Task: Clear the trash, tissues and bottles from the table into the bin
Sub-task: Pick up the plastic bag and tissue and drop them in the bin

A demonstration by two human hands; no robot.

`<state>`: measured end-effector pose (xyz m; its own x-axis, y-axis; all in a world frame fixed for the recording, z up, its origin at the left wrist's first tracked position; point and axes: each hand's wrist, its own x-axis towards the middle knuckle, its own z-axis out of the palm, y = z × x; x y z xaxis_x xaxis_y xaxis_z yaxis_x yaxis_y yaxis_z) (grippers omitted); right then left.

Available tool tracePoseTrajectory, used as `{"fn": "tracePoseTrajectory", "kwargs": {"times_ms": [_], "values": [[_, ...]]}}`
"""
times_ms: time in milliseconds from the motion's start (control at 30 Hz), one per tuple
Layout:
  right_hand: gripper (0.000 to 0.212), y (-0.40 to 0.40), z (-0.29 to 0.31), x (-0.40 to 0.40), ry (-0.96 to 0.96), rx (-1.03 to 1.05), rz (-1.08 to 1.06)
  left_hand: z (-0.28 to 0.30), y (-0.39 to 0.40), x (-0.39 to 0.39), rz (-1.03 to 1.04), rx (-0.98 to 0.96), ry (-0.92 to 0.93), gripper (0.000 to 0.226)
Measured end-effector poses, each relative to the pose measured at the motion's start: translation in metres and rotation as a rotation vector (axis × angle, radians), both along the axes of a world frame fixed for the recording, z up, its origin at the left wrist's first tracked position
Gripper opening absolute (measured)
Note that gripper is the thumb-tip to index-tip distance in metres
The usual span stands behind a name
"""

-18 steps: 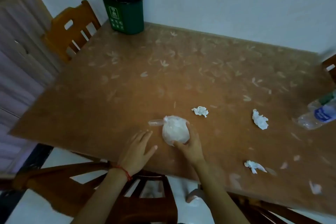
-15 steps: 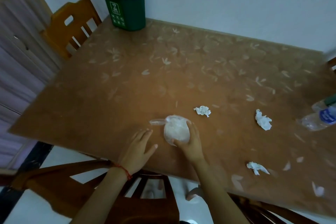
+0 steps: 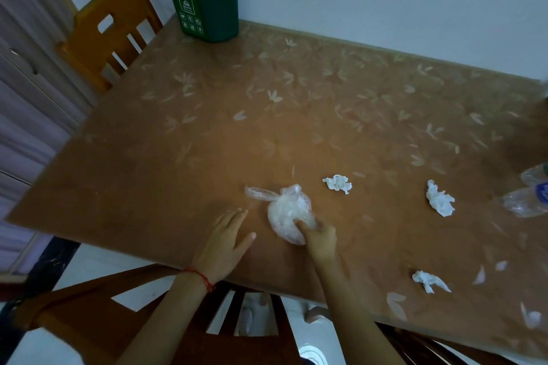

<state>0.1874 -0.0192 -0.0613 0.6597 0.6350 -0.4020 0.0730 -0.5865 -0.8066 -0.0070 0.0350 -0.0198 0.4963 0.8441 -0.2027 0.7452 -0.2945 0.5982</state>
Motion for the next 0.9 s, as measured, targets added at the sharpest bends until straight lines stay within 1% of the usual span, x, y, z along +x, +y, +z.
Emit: {"fn": "tracePoseTrajectory", "kwargs": {"times_ms": [133,233,300,400,567,633,733,767,867,900], "values": [[0.027,-0.008,0.007,0.006,0.043,0.039,-0.091,0.001,0.001,0.008,-0.017,-0.032,-0.03,0.053],[0.011,-0.02,0.014,0.013,0.063,0.116,-0.156,0.002,0.002,0.017,-0.061,-0.045,-0.058,0.053],[0.021,-0.031,0.019,0.019,0.043,0.151,-0.206,0.003,0.002,0.025,-0.094,-0.045,-0.077,0.052],[0.01,-0.049,0.028,0.031,0.058,0.213,-0.292,0.004,-0.001,0.042,-0.141,-0.034,-0.098,0.05],[0.007,-0.078,0.038,0.053,0.136,0.308,-0.479,0.003,-0.008,0.08,-0.229,-0.019,-0.141,0.047],[0.007,-0.089,0.041,0.062,0.163,0.318,-0.566,-0.001,-0.01,0.096,-0.263,-0.024,-0.144,0.047],[0.003,-0.102,0.041,0.078,0.258,0.326,-0.699,-0.008,-0.01,0.123,-0.291,-0.039,-0.133,0.046],[0.004,-0.106,0.04,0.083,0.284,0.329,-0.739,-0.011,-0.008,0.133,-0.294,-0.038,-0.131,0.046],[0.019,-0.114,0.036,0.097,0.317,0.326,-0.819,-0.02,0.0,0.162,-0.282,-0.047,-0.14,0.045],[0.019,-0.116,0.034,0.101,0.32,0.317,-0.838,-0.023,0.004,0.172,-0.279,-0.053,-0.148,0.045]]}}
